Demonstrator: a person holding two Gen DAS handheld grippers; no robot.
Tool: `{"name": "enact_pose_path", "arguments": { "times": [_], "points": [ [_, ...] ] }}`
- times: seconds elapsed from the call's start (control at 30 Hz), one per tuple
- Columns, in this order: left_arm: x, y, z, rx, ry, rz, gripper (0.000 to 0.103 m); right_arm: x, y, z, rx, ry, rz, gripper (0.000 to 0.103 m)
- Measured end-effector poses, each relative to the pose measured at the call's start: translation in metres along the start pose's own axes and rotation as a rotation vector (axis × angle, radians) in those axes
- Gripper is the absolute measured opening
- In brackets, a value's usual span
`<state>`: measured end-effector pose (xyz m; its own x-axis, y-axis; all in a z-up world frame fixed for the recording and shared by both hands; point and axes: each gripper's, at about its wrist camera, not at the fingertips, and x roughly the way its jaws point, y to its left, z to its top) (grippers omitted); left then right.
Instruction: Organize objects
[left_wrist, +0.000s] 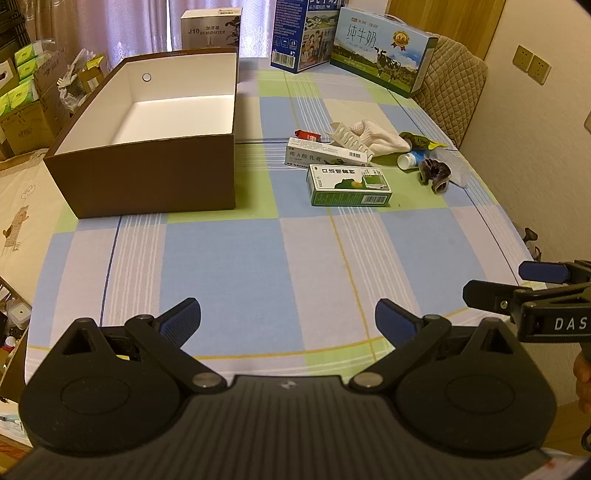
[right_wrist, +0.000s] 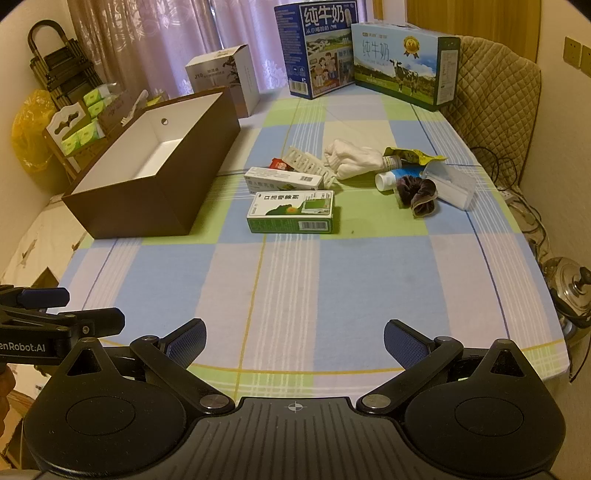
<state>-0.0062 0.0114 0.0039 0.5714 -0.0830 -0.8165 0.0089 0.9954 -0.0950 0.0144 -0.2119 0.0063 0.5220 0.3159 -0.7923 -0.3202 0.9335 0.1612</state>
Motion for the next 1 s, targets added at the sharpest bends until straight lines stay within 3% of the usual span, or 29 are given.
{"name": "enact_pose_path", "arguments": {
  "times": [1.0],
  "points": [
    [-0.005,-0.004,-0.008,0.014,0.006,-0.008,0.100,-0.005,0.003,-0.010,0.013,-0.006,-0.004,0.101]
  ]
}}
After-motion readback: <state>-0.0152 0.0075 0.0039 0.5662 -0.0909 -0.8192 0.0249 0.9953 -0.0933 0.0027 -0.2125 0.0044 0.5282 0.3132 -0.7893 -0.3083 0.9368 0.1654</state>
